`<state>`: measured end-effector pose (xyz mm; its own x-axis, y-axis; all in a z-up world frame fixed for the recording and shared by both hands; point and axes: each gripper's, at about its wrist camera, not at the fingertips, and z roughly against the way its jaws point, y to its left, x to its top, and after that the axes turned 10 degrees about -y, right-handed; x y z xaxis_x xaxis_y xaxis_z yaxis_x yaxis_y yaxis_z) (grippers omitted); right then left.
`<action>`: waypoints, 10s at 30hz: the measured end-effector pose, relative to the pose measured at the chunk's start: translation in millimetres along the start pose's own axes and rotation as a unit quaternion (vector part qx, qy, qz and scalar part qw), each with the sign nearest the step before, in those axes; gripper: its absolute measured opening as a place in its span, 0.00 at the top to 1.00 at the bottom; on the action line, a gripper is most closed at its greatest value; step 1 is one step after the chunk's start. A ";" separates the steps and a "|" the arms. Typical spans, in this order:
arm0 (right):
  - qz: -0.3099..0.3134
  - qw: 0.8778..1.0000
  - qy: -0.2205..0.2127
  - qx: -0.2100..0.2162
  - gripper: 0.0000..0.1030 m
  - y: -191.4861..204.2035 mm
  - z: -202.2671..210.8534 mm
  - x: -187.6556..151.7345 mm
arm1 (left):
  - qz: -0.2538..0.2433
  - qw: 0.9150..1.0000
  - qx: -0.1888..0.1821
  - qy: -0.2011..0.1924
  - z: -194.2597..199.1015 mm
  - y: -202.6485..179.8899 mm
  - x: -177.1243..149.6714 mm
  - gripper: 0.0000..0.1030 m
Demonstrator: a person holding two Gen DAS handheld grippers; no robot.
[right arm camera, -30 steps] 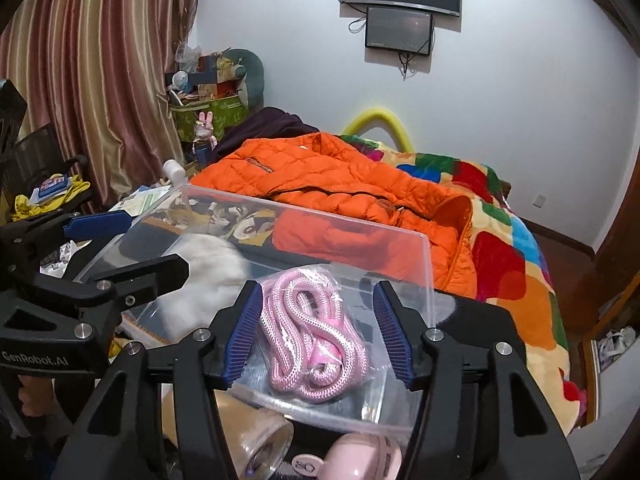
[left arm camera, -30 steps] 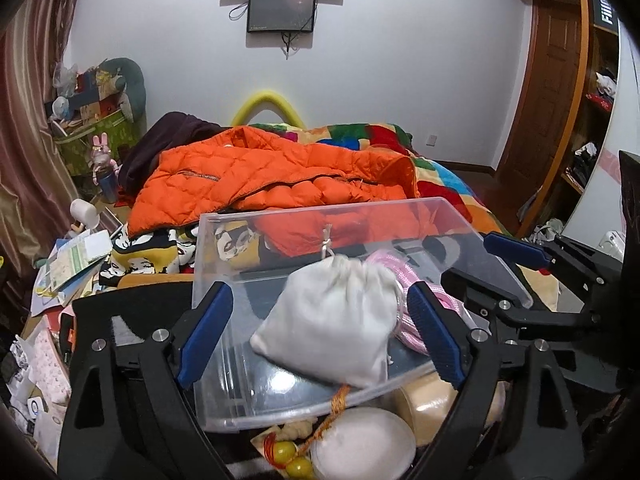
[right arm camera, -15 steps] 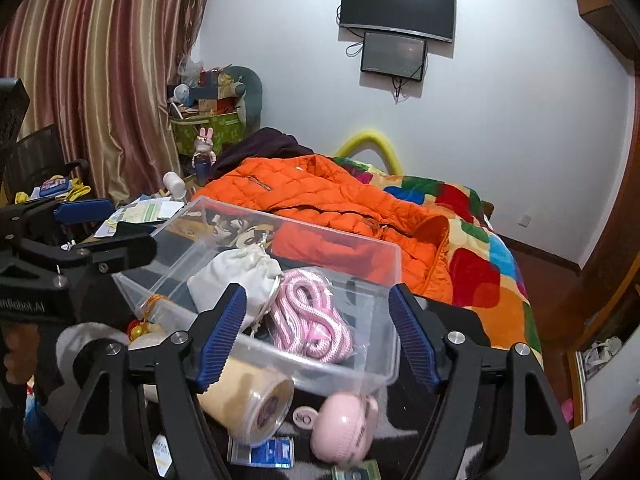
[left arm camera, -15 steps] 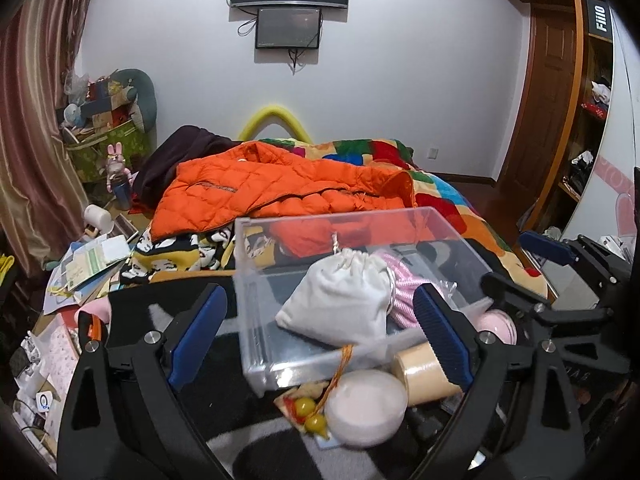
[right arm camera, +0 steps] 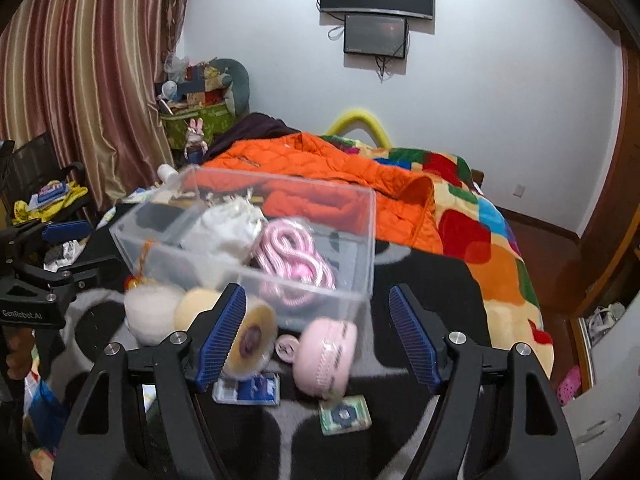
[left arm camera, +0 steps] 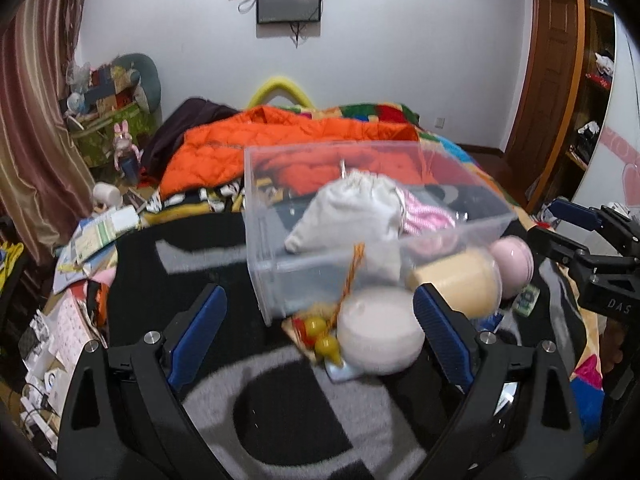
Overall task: Organize objects
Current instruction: 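Grasp white round container with left tool while right tool grasps pink round device, then lift and carry white container and pink device over the clear box, then open right tool releasing pink device into box while left tool releases container, then grasp cream-coloured jar with right tool while left tool grasps gourd ornament, then lift and carry jar and gourd ornament over the clear box, then open right tool releasing jar into box while left tool releases gourd ornament, then move right tool to green square card while left tool moves to tan wooden block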
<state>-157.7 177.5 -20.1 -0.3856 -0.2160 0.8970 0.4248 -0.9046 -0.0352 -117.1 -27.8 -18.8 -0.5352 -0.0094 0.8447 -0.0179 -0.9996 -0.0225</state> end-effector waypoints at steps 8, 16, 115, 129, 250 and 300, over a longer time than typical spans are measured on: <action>-0.010 0.999 0.044 -0.003 0.31 -11.6 -5.4 -35.0 | 0.009 0.999 -0.035 0.030 -1.1 -10.9 -26.4 0.07; -0.014 0.998 0.058 0.005 0.31 -17.7 -13.3 -47.7 | 0.002 0.997 -0.056 0.051 -15.9 -29.8 -32.1 0.25; -0.094 0.993 0.026 0.070 0.60 14.4 -90.8 10.4 | 0.042 0.998 0.020 -0.041 -65.8 6.0 42.2 0.39; -0.080 0.993 0.032 0.075 0.35 24.4 -82.9 12.7 | 0.029 0.998 0.024 -0.044 -54.6 -1.0 41.9 0.39; -0.129 0.990 -0.043 0.048 0.40 -1.3 -40.9 7.7 | -0.002 0.999 -0.040 -0.002 -64.3 -32.5 35.4 0.73; -0.072 0.997 0.010 -0.003 0.33 -3.4 24.3 -49.4 | 0.067 0.997 0.006 0.035 -22.5 24.2 -37.1 0.44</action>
<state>-120.2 200.2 -53.6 -0.4592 -0.0907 0.8837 0.3583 -0.9292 0.0909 -116.6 -51.1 -62.7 -0.5890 -0.1416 0.7956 0.0675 -0.9897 -0.1262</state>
